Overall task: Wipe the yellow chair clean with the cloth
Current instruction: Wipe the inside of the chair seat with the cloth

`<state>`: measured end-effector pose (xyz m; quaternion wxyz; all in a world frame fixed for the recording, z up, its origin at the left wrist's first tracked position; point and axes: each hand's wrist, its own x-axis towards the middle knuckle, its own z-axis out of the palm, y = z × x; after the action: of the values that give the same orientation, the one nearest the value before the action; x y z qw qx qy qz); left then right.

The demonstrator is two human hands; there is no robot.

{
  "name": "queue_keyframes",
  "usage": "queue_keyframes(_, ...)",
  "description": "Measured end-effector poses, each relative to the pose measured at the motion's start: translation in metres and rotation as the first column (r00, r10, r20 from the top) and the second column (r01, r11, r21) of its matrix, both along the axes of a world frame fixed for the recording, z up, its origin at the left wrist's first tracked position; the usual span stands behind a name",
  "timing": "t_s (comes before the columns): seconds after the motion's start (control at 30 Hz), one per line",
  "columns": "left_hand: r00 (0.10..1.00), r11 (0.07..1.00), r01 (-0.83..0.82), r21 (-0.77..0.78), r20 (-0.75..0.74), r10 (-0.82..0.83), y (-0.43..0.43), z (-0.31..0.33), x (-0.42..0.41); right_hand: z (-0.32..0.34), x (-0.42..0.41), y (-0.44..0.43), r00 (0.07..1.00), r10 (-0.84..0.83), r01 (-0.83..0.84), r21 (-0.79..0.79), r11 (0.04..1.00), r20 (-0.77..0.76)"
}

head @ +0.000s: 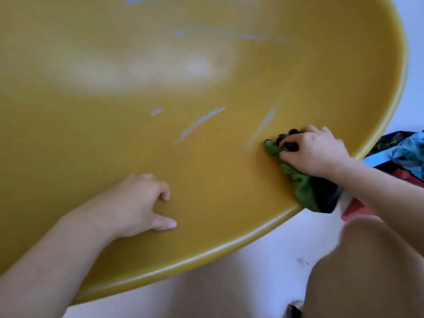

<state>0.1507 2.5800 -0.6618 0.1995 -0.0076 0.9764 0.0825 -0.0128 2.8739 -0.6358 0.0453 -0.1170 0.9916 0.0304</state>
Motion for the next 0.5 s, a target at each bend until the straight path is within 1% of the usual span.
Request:
queue_keyframes(0.03, 1.000, 1.000, -0.011, -0.001, 0.005, 0.011, -0.001, -0.001, 0.004, 0.001, -0.003, 0.005, 0.997, -0.072, 0.072, -0.016, 0.997, -0.029)
queue_keyframes(0.07, 0.999, 0.999, -0.033, -0.001, 0.022, 0.033, -0.001, 0.000, 0.007, -0.005, 0.003, -0.006, 0.995, -0.078, 0.076, -0.038, 0.996, -0.061)
queue_keyframes(0.1, 0.998, 0.999, -0.048, -0.003, 0.042, 0.049, 0.001, 0.001, 0.010, -0.018, 0.017, -0.034, 0.997, -0.025, 0.019, -0.085, 0.996, -0.073)
queue_keyframes(0.13, 0.997, 0.999, -0.052, -0.011, 0.053, 0.053, 0.002, 0.002, 0.012, -0.037, 0.038, -0.073, 0.995, 0.083, -0.090, -0.146, 0.985, -0.051)
queue_keyframes(0.17, 0.997, 0.998, -0.057, -0.038, 0.051, 0.059, 0.001, 0.004, 0.012, -0.053, 0.063, -0.117, 0.973, 0.232, -0.230, -0.219, 0.948, -0.021)
queue_keyframes(0.2, 0.996, 0.994, -0.071, -0.084, 0.053, 0.076, 0.001, 0.008, 0.011, -0.060, 0.088, -0.157, 0.923, 0.384, -0.368, -0.290, 0.883, -0.001)
queue_keyframes(0.23, 0.993, 0.985, -0.086, -0.146, 0.067, 0.096, 0.001, 0.013, 0.011, -0.057, 0.109, -0.187, 0.867, 0.497, -0.456, -0.353, 0.817, 0.030)
queue_keyframes(0.27, 0.991, 0.975, -0.094, -0.202, 0.077, 0.112, -0.003, 0.018, 0.010, -0.051, 0.115, -0.204, 0.821, 0.566, -0.496, -0.401, 0.770, 0.071)
queue_keyframes(0.3, 0.989, 0.969, -0.096, -0.228, 0.086, 0.118, -0.009, 0.022, 0.009, -0.041, 0.106, -0.204, 0.797, 0.596, -0.507, -0.428, 0.748, 0.099)
queue_keyframes(0.33, 0.987, 0.969, -0.105, -0.223, 0.098, 0.130, -0.015, 0.027, 0.009, -0.034, 0.094, -0.188, 0.787, 0.603, -0.507, -0.424, 0.750, 0.126)
queue_keyframes(0.4, 0.980, 0.973, -0.115, -0.200, 0.138, 0.144, -0.020, 0.029, 0.011, -0.021, 0.079, -0.131, 0.735, 0.640, -0.563, -0.324, 0.760, 0.224)
queue_keyframes(0.43, 0.981, 0.977, -0.093, -0.192, 0.151, 0.123, -0.017, 0.027, 0.011, -0.014, 0.080, -0.102, 0.711, 0.655, -0.600, -0.267, 0.755, 0.255)
queue_keyframes(0.5, 0.985, 0.984, -0.053, -0.169, 0.154, 0.079, -0.012, 0.030, 0.010, -0.009, 0.080, -0.076, 0.687, 0.670, -0.613, -0.271, 0.743, 0.282)
